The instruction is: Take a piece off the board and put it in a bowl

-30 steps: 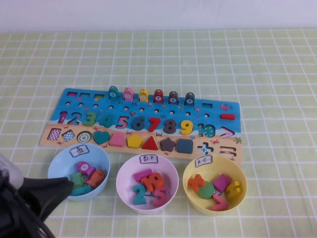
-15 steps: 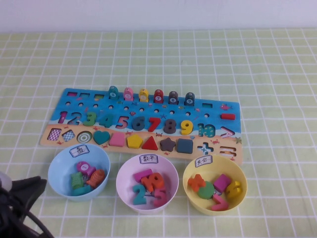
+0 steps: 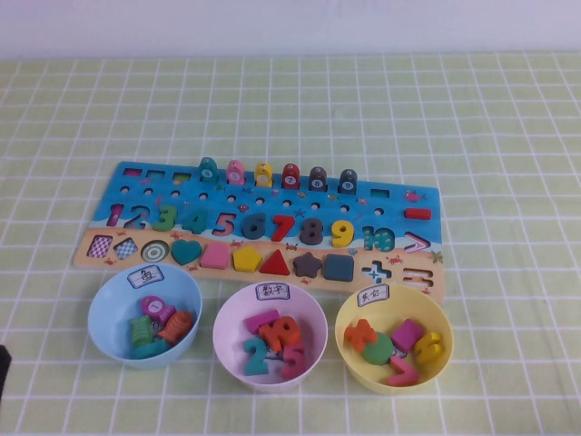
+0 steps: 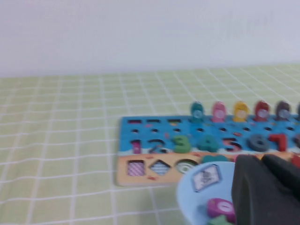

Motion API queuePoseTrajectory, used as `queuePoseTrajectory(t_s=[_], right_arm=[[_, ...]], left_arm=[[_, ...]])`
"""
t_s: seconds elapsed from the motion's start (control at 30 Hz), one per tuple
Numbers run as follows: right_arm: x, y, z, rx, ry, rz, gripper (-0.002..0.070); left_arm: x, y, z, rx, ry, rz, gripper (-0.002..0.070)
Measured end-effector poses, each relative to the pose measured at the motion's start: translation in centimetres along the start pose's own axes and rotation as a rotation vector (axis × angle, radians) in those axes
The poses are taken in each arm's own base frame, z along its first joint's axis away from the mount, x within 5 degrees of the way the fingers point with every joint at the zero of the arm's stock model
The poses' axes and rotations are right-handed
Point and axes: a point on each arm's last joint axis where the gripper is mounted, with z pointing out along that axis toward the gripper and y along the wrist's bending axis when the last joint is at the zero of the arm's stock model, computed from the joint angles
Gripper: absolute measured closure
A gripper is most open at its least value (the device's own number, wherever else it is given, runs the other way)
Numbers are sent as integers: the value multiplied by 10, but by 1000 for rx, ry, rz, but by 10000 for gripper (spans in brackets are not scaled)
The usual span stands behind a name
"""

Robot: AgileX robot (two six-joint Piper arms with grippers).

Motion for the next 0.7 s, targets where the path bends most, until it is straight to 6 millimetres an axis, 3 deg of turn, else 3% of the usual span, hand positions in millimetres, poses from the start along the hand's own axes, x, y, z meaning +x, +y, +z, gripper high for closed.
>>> queuePoseTrajectory(t_s=[0.17,0.43,0.7], right_arm=[[0,0,0,0,2,0,694],[0,0,0,-1,1,1,694],[0,1,0,-11,0,26,694]], left_arm=[[5,7,-9,-100,1,29,678],[28,7,-16,-102,231,87,678],[29,7,-16,-97,243,99,678]])
